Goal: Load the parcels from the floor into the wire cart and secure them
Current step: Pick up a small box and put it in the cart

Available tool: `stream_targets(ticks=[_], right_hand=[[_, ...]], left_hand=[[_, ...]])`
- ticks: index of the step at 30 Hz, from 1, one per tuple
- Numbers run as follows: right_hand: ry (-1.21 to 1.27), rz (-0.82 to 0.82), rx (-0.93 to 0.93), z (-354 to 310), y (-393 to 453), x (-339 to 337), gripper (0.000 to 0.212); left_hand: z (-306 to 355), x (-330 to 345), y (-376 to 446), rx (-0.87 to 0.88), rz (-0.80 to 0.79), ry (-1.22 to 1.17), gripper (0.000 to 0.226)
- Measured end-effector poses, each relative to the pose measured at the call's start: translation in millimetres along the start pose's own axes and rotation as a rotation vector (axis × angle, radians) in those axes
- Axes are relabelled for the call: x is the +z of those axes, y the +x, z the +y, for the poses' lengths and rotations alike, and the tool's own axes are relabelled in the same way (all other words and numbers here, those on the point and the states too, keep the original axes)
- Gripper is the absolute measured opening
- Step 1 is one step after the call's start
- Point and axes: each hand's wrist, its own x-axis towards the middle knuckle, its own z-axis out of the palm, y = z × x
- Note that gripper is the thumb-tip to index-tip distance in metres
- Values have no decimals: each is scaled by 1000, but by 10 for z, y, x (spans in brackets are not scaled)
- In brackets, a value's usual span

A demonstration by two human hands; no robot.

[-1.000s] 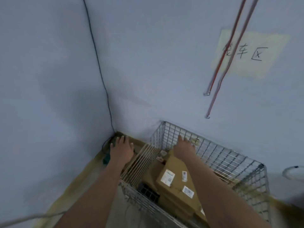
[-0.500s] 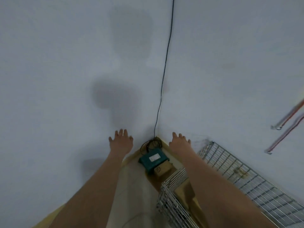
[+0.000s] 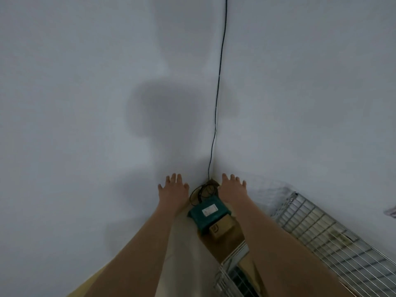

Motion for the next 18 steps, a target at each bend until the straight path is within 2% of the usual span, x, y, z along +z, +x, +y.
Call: stream_targets(ticks=[9,18], right_hand=[[-10,-79,41,141,873,-104,65],[32,-111,140,-43,1696,21,65]], left_hand=[[43,-22,813,-26,-64,7,61],[-105,94,1901,61,-175,20,61]])
